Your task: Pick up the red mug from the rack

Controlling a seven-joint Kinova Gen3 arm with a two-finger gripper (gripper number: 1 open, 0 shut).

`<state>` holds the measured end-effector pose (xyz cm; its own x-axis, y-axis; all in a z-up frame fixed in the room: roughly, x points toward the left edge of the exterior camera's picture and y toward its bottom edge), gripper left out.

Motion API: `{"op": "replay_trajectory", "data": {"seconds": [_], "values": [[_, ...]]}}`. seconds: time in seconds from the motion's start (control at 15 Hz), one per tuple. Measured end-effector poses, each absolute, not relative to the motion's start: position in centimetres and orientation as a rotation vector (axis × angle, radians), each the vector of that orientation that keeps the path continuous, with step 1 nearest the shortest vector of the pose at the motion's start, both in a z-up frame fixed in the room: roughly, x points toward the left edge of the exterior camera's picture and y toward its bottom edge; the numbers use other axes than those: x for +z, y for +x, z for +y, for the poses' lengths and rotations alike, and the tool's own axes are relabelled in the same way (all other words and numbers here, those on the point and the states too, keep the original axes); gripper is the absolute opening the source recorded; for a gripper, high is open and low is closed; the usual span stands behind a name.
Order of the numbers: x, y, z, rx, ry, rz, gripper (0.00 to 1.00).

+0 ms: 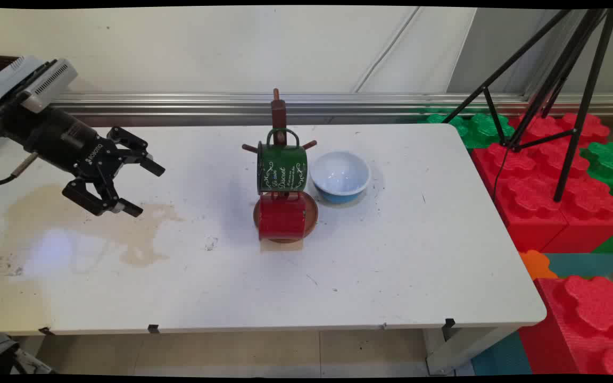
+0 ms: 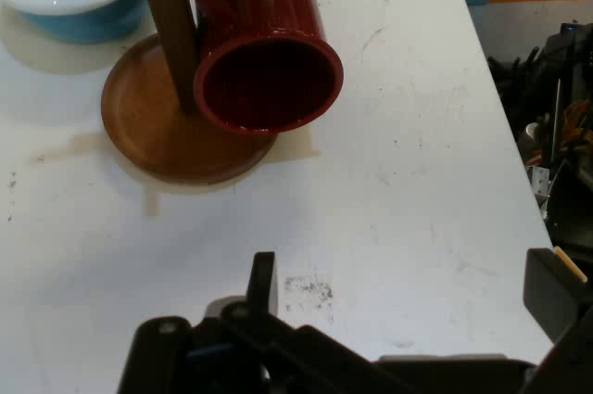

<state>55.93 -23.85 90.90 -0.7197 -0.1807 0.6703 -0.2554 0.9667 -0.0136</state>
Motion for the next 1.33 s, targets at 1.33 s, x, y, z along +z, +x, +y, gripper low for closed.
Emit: {"op": "replay_trajectory", "data": {"seconds": [1.33], "values": [[91.9,56.3,-23.7,0.097,0.335,-2.346,1.0]]}}
